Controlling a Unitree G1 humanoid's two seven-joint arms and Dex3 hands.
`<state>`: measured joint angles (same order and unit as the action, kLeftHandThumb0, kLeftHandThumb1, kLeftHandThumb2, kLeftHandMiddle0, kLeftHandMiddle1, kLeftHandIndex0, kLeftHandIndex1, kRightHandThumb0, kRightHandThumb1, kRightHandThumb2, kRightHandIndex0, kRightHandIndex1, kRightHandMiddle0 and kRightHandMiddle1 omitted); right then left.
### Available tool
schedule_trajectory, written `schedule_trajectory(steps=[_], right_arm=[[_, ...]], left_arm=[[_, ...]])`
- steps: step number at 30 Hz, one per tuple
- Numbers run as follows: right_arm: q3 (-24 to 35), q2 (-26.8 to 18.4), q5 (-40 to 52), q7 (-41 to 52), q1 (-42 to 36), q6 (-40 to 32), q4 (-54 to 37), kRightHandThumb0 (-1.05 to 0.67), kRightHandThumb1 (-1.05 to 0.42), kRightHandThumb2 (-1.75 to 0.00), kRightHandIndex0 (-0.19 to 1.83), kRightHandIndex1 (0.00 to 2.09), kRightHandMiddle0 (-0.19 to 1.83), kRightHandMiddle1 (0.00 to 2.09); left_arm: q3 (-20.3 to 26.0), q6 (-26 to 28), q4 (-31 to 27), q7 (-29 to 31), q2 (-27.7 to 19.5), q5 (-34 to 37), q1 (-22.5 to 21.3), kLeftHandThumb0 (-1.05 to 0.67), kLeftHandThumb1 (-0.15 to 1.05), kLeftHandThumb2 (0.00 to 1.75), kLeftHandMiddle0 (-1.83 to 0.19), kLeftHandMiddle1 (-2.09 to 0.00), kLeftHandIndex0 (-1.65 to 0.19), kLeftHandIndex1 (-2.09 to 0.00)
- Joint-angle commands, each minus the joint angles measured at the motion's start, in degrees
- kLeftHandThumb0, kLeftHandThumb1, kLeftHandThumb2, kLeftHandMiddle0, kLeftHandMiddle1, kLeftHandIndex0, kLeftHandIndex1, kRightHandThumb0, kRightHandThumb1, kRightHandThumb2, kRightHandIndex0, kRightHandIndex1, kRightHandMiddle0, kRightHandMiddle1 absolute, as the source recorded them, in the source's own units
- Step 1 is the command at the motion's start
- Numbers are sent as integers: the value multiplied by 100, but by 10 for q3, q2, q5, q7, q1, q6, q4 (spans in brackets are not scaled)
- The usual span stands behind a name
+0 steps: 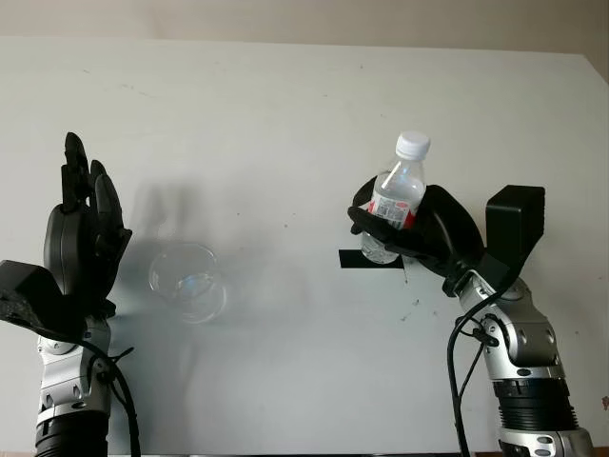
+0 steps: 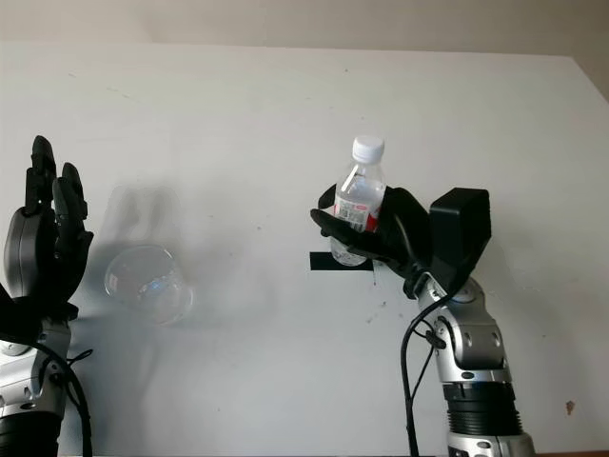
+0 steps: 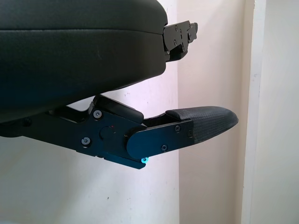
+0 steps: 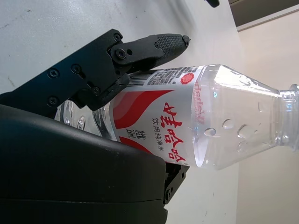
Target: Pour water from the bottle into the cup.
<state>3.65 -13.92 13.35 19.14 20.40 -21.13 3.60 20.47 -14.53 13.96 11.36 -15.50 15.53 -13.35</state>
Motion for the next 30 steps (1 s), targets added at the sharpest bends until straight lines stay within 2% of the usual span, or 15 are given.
schedule_trajectory(steps=[1, 11, 15, 19, 25, 28, 29, 30], right_arm=[[0, -2, -5, 2, 3, 7, 14, -44, -105, -42, 134, 209, 79, 209], [-10, -2, -22, 17, 2, 25, 30, -46, -105, -42, 122, 209, 77, 209], [-16, -3, -25, 31, -4, 36, 34, -47, -105, -37, 116, 209, 69, 209], [-22, -4, -32, 45, -10, 61, 45, -50, -105, -31, 103, 209, 46, 209], [-14, 5, -23, 45, -19, 56, 47, -52, -105, -21, 68, 209, 24, 209], [-7, 17, -14, 38, -28, 66, 51, -55, -105, -11, 31, 209, 2, 209], [-5, 19, -12, 41, -33, 81, 56, -56, -104, -9, 18, 209, -4, 205], [-3, 20, -11, 44, -35, 91, 60, -58, -102, -7, 3, 185, -8, 182]], left_arm=[[2, -4, -2, 2, -4, 0, 2, -78, 105, 62, 19, 0, 19, 0], [3, -4, 0, 1, -5, 1, 1, -78, 105, 62, 19, 0, 19, 0], [2, -4, 0, 2, -6, 0, 2, -78, 105, 62, 19, 0, 19, 0], [3, -5, 2, 4, -7, 1, 1, -78, 105, 62, 19, 0, 19, 0], [5, -6, 5, 6, -7, 2, -1, -78, 105, 62, 19, 0, 19, 0], [6, -5, 6, 6, -6, 4, -2, -78, 105, 61, 19, 0, 19, 0], [6, -5, 6, 7, -6, 3, -2, -78, 105, 61, 19, 0, 19, 0], [6, -5, 6, 7, -6, 3, -2, -78, 105, 62, 19, 0, 19, 0]])
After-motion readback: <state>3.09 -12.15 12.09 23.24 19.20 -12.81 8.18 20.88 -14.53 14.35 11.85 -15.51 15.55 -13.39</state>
